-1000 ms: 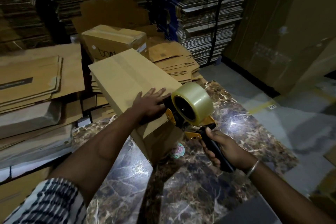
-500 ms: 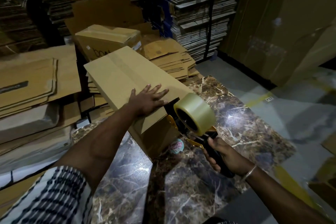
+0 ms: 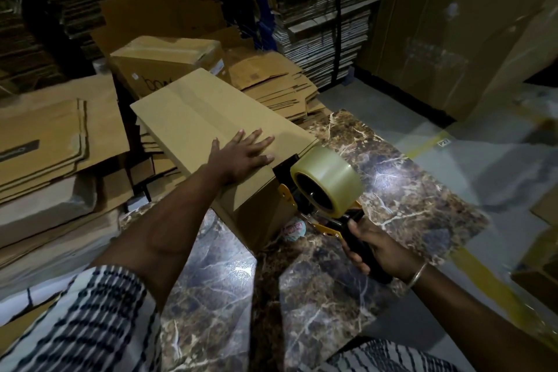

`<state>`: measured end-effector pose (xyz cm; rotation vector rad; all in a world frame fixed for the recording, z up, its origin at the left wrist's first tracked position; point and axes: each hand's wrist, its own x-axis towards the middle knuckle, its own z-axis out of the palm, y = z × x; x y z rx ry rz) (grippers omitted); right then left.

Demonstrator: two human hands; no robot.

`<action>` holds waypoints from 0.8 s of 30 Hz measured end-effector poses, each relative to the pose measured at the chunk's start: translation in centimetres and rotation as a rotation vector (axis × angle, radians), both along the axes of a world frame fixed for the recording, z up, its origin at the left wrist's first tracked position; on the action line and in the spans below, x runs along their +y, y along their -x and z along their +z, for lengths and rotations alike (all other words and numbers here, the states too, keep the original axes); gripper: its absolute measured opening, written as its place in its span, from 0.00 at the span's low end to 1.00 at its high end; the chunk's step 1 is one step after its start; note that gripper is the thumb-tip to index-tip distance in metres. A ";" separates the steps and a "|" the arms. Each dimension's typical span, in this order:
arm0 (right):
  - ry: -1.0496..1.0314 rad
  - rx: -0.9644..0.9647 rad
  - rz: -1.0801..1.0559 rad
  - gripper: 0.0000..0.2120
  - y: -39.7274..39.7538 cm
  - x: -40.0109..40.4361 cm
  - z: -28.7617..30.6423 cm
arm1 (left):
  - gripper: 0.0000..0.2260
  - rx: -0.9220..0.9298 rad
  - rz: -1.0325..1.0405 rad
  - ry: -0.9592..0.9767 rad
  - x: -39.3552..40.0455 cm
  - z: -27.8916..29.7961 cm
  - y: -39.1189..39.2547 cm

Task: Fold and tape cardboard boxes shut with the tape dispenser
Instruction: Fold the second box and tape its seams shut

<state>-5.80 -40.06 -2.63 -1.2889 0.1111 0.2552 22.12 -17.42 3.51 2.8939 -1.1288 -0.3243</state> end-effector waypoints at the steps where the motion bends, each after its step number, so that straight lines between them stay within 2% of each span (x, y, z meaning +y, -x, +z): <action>1: -0.017 0.006 -0.019 0.35 0.2 0.0 -0.2 | 0.30 -0.006 -0.003 -0.003 0.0 0.0 0.0; 6: 0.034 -0.009 -0.031 0.40 0.7 0.0 -1.0 | 0.27 -0.022 -0.011 -0.029 -0.2 -0.1 -0.1; 12: 0.076 0.048 -0.047 0.28 0.8 -0.2 -1.8 | 0.27 -0.025 -0.010 -0.017 -0.3 0.0 0.0; 16: -0.049 0.161 -0.163 0.23 0.3 0.0 -2.4 | 0.26 -0.075 0.005 -0.013 -0.5 0.4 0.6; 17: -0.090 0.184 -0.194 0.19 0.3 0.3 -2.4 | 0.25 -0.092 0.007 -0.001 -0.6 0.6 0.8; 19: -0.109 0.234 -0.249 0.16 0.3 0.7 -2.5 | 0.23 -0.140 -0.023 0.086 -1.2 0.9 1.7; 20: -0.090 0.243 -0.273 0.17 0.2 0.8 -2.9 | 0.22 -0.169 -0.064 0.180 -1.6 1.0 2.5; 22: -0.040 0.209 -0.289 0.30 -0.2 0.9 -3.6 | 0.22 -0.160 -0.162 0.375 -2.6 1.2 4.2; 24: 0.017 0.190 -0.314 0.34 0.0 1.1 -3.9 | 0.19 -0.090 -0.240 0.406 -3.6 1.0 5.5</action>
